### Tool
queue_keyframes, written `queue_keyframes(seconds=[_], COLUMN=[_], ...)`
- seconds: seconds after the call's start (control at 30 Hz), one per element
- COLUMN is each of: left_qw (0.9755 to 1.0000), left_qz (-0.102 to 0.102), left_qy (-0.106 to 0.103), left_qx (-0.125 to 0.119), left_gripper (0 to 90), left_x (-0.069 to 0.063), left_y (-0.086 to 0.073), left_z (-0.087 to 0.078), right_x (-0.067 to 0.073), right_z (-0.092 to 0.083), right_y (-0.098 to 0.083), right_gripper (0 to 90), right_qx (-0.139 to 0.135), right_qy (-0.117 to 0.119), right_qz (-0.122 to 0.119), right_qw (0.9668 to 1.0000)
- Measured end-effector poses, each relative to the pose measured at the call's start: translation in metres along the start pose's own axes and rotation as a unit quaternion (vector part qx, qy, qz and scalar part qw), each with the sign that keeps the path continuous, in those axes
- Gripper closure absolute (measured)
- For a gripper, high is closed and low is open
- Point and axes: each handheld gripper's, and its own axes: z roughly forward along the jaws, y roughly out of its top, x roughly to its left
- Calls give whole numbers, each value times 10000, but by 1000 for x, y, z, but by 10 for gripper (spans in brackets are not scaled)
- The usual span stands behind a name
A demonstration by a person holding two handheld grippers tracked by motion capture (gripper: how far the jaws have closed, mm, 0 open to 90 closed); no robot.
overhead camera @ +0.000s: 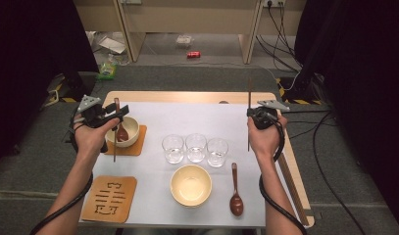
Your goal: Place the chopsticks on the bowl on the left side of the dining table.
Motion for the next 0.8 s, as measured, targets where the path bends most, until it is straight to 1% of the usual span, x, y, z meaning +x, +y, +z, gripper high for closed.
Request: queue_keyframes(seconds=[0.1,0.2,0.33,0.47,0.53,0.8], left_qw=[10000,10000,9999,9998,9998,9996], left_qz=[23,43,34,32,55,26], left_qy=[-29,-46,-122,-195,-199,-293], left_qx=[22,17,6,47,45,22], left_gripper=[453,453,453,452,451,451], left_x=[-3,-6,-10,-14,-16,-24], left_y=[1,4,6,7,7,10], left_z=[3,4,7,12,13,19], right_x=[2,3,4,6,8,20], right_z=[1,0,2,3,4,9], right_y=[0,1,2,2,3,1], right_gripper=[849,848,849,848,848,848], right_qx=[-21,-46,-55,-103,-100,-96], right_qy=[10,29,32,44,51,124], right_qz=[-45,-32,-22,-43,-57,-175], right_qw=[10000,10000,10000,9999,9999,9997])
